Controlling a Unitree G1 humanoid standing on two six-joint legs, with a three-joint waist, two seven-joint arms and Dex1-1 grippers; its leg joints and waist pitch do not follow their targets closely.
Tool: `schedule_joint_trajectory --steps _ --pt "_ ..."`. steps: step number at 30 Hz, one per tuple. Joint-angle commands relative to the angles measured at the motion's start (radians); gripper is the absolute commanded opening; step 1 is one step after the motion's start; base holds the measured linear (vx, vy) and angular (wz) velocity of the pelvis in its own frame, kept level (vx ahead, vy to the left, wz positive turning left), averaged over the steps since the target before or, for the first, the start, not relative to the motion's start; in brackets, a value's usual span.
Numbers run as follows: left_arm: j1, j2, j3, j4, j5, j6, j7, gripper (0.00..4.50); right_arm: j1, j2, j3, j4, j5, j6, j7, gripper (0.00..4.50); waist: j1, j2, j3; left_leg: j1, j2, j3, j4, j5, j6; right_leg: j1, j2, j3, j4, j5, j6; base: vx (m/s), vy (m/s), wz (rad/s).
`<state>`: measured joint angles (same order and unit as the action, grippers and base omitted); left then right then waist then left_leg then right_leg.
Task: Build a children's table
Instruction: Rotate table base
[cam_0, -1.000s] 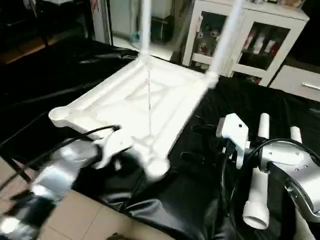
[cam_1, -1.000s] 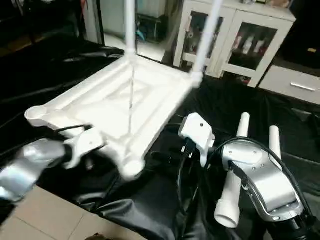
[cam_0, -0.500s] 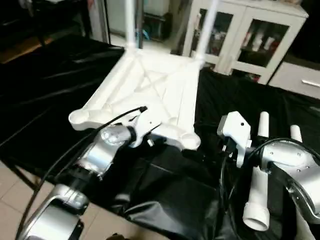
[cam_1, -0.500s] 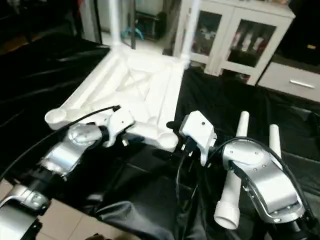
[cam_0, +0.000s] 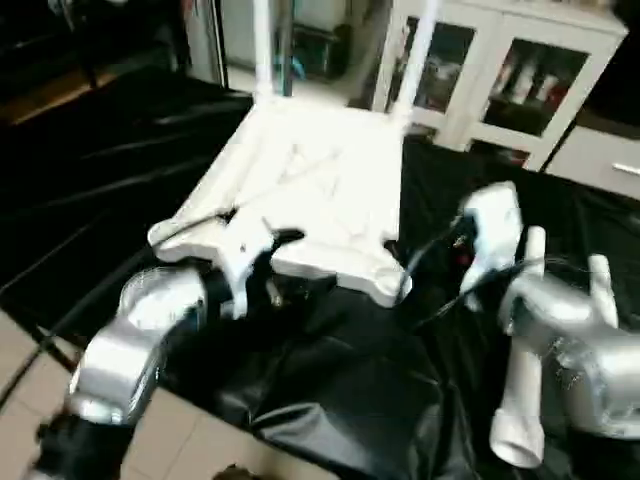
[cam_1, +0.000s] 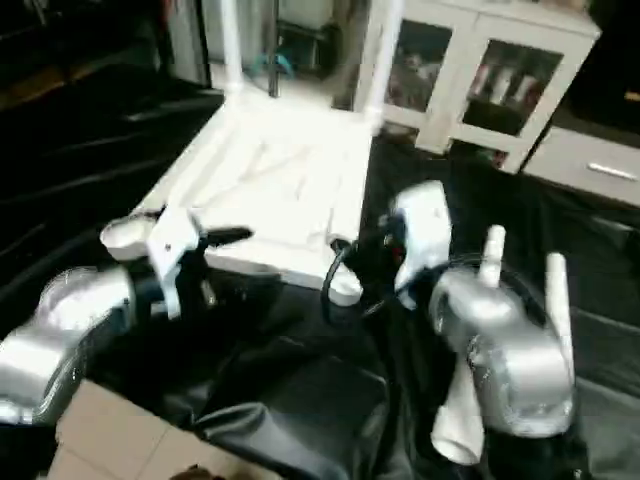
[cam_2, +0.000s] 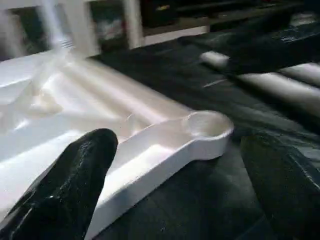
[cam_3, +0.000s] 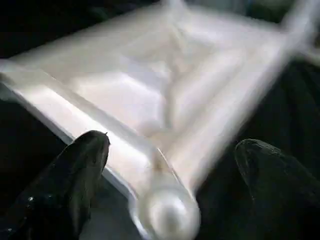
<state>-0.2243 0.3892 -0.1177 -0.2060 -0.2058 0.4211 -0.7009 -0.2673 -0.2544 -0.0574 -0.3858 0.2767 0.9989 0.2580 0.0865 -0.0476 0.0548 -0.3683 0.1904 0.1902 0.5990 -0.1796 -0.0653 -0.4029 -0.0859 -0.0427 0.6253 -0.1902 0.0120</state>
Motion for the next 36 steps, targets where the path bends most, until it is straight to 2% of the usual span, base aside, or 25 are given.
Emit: schedule_joint_trajectory --steps 1,7,13,14,15,16,17,18,19,20,22,23,24,25,26,27,28,29,30,31,32,33,34,35,36 --pt "0.051 -0.008 0.008 -0.053 0.049 0.012 0.063 4.50 0.004 0.020 -0.039 -0.034 -0.068 0.088 -0.109 4.47 -0.007 -0.003 -0.051 0.014 0.034 -0.022 -0.093 -0.317 -0.086 0.026 -0.042 0.036 -0.088 -0.362 -0.088 0.000 0.000 0.00" --pt "0.123 -0.103 0.045 -0.120 0.039 0.047 0.238 4.50 -0.032 0.051 -0.053 -0.062 -0.072 0.085 -0.199 4.47 -0.020 0.018 -0.051 0.026 0.028 -0.026 -0.089 -0.392 -0.104 0.009 -0.038 0.039 -0.101 -0.413 -0.029 0.000 0.000 0.00" --pt "0.092 -0.188 0.070 -0.107 0.082 0.026 0.359 4.50 -0.041 0.074 -0.006 -0.071 -0.032 0.024 -0.111 4.47 -0.029 0.013 -0.054 0.010 0.023 -0.020 -0.084 -0.355 -0.066 0.018 -0.042 0.045 -0.105 -0.358 -0.025 0.000 0.000 0.00" --pt "0.063 -0.208 0.083 -0.093 0.094 0.046 0.407 4.50 -0.020 0.107 -0.009 -0.099 -0.017 0.036 -0.114 4.47 -0.028 0.021 -0.061 0.053 0.021 0.032 -0.036 -0.335 -0.074 -0.030 -0.030 0.094 -0.131 -0.408 -0.018 0.000 0.000 0.00" --pt "0.058 -0.210 0.084 -0.091 0.097 0.050 0.416 4.50 -0.016 0.112 -0.009 -0.103 -0.016 0.041 -0.120 4.47 -0.022 -0.004 -0.067 0.040 0.011 0.036 -0.027 -0.339 -0.075 -0.012 -0.022 0.120 -0.118 -0.429 -0.026 0.000 0.000 0.00" --pt "0.040 -0.215 0.086 -0.078 0.105 0.056 0.439 4.50 0.013 0.119 -0.003 -0.111 -0.019 0.046 -0.134 4.47 -0.004 -0.008 -0.072 0.014 0.001 0.034 -0.023 -0.295 -0.055 0.021 -0.031 0.150 -0.109 -0.384 -0.033 0.021 0.026 -0.41" --pt "0.036 -0.217 0.085 -0.074 0.107 0.055 0.442 4.50 0.021 0.119 -0.001 -0.112 -0.020 0.045 -0.136 4.47 0.026 -0.010 -0.068 0.016 -0.009 0.030 0.027 -0.294 -0.010 0.019 -0.061 0.225 -0.133 -0.363 -0.049 0.076 0.082 -0.55" --pt "0.033 -0.218 0.085 -0.070 0.111 0.056 0.447 4.50 0.028 0.119 0.002 -0.112 -0.023 0.041 -0.138 4.47 0.051 -0.021 -0.064 -0.033 -0.028 -0.019 0.098 -0.287 0.029 0.068 -0.126 0.319 -0.160 -0.400 -0.082 0.076 0.082 -0.55" --pt "0.032 -0.223 0.080 -0.064 0.119 0.049 0.457 4.50 0.035 0.119 0.004 -0.111 -0.026 0.035 -0.145 4.47 0.062 -0.023 -0.064 -0.055 -0.028 -0.050 0.120 -0.268 0.025 0.084 -0.142 0.349 -0.163 -0.413 -0.102 0.026 0.174 -0.64" --pt "0.032 -0.236 0.077 -0.058 0.119 0.057 0.471 4.50 0.044 0.123 0.002 -0.110 -0.029 0.029 -0.155 4.47 0.065 -0.012 -0.061 -0.075 -0.039 -0.103 0.137 -0.236 0.006 0.085 -0.120 0.368 -0.153 -0.367 -0.146 0.012 0.266 -0.69" --pt "0.028 -0.237 0.061 -0.051 0.154 0.063 0.498 4.50 0.050 0.126 -0.001 -0.106 -0.034 0.022 -0.162 4.47 0.038 0.016 -0.063 -0.011 -0.058 -0.104 0.027 -0.166 0.024 0.040 0.033 0.313 -0.139 -0.306 -0.101 -0.002 0.282 -0.64" --pt "0.024 -0.232 0.044 -0.045 0.189 0.059 0.515 4.50 0.053 0.127 0.000 -0.102 -0.045 0.006 -0.166 4.47 -0.013 0.073 -0.057 0.068 0.005 -0.114 -0.066 -0.109 0.071 -0.089 0.125 0.141 0.006 -0.261 -0.010 -0.041 0.293 -0.49" --pt "0.020 -0.240 0.032 -0.039 0.207 0.056 0.530 4.50 0.050 0.128 -0.006 -0.095 -0.052 -0.003 -0.169 4.47 -0.020 0.080 -0.078 0.021 0.052 -0.082 -0.090 -0.022 -0.066 -0.060 0.074 0.047 0.090 -0.166 -0.018 -0.041 0.293 -0.49" --pt "0.015 -0.253 0.028 -0.034 0.214 0.049 0.543 4.50 0.045 0.116 -0.001 -0.087 -0.069 -0.013 -0.172 4.47 -0.027 0.069 -0.075 0.007 0.043 -0.141 -0.092 0.045 -0.124 -0.026 0.056 0.024 0.092 -0.075 -0.031 -0.078 0.273 -0.28" --pt "0.010 -0.274 0.029 -0.032 0.202 0.054 0.552 4.50 0.038 0.099 0.007 -0.074 -0.084 -0.022 -0.169 4.47 -0.021 0.101 -0.067 -0.001 0.032 -0.128 -0.107 0.088 -0.258 -0.019 0.057 0.008 0.078 -0.030 -0.039 -0.067 0.234 -0.02" --pt "0.002 -0.288 0.027 -0.032 0.198 0.068 0.565 4.50 0.030 0.082 0.014 -0.061 -0.089 -0.022 -0.160 4.47 -0.062 0.080 -0.079 0.050 0.049 -0.136 -0.089 0.383 -0.493 0.003 0.045 -0.019 0.050 0.052 -0.071 -0.067 0.234 -0.02" --pt "0.000 -0.291 0.026 -0.032 0.198 0.070 0.569 4.50 0.027 0.078 0.016 -0.057 -0.090 -0.022 -0.158 4.47 -0.059 0.081 -0.082 0.062 0.061 -0.147 -0.097 0.386 -0.511 0.010 0.031 -0.024 0.051 0.037 -0.081 -0.053 0.153 0.07" --pt "-0.003 -0.309 0.029 -0.033 0.189 0.083 0.582 4.50 0.011 0.049 0.026 -0.028 -0.098 -0.018 -0.152 4.47 -0.070 0.064 -0.084 0.070 0.104 -0.191 -0.105 0.329 -0.432 0.030 0.000 -0.009 0.040 0.009 -0.075 -0.086 0.084 0.06" --pt "-0.003 -0.311 0.030 -0.033 0.187 0.085 0.583 4.50 0.010 0.047 0.027 -0.026 -0.098 -0.017 -0.152 4.47 -0.077 0.058 -0.085 0.067 0.138 -0.208 -0.110 0.239 -0.290 0.035 -0.026 0.005 0.035 -0.030 -0.066 -0.086 0.084 0.06" --pt "-0.004 -0.312 0.028 -0.033 0.191 0.093 0.587 4.50 0.000 0.025 0.036 -0.007 -0.108 -0.018 -0.147 4.47 -0.077 0.056 -0.085 0.055 0.134 -0.208 -0.110 0.215 -0.213 0.047 -0.037 0.014 0.027 -0.042 -0.062 -0.115 0.069 0.03" --pt "-0.001 -0.306 0.021 -0.036 0.192 0.098 0.578 4.50 -0.012 0.008 0.041 0.013 -0.117 -0.019 -0.145 4.47 -0.068 0.059 -0.080 0.035 0.095 -0.178 -0.111 0.126 -0.137 0.062 -0.042 0.024 -0.001 -0.030 -0.079 -0.139 0.034 -0.01" --pt "0.006 -0.296 0.012 -0.042 0.193 0.100 0.564 4.50 -0.025 -0.002 0.040 0.037 -0.126 -0.020 -0.145 4.47 -0.064 0.060 -0.078 0.027 0.066 -0.155 -0.103 0.072 -0.142 0.070 -0.049 0.026 -0.020 0.000 -0.093 -0.139 0.034 -0.01" --pt "0.022 -0.282 -0.005 -0.053 0.200 0.095 0.539 4.50 -0.054 -0.025 0.039 0.086 -0.140 -0.017 -0.141 4.47 -0.064 0.043 -0.068 -0.004 0.022 -0.125 -0.089 -0.084 -0.174 0.090 -0.084 0.035 -0.053 0.024 -0.130 -0.161 -0.040 -0.11" --pt "0.032 -0.276 -0.007 -0.058 0.190 0.099 0.521 4.50 -0.069 -0.035 0.034 0.112 -0.138 -0.020 -0.132 4.47 -0.044 0.023 -0.050 -0.008 0.009 -0.113 -0.067 -0.247 -0.098 0.082 -0.148 0.055 -0.098 -0.195 -0.127 -0.161 -0.086 -0.14" --pt "0.038 -0.274 -0.008 -0.060 0.184 0.102 0.511 4.50 -0.077 -0.040 0.032 0.125 -0.136 -0.023 -0.126 4.47 -0.027 0.016 -0.036 0.017 0.004 -0.123 0.006 -0.228 -0.004 0.065 -0.208 0.079 -0.154 -0.523 -0.125 -0.161 -0.086 -0.14"
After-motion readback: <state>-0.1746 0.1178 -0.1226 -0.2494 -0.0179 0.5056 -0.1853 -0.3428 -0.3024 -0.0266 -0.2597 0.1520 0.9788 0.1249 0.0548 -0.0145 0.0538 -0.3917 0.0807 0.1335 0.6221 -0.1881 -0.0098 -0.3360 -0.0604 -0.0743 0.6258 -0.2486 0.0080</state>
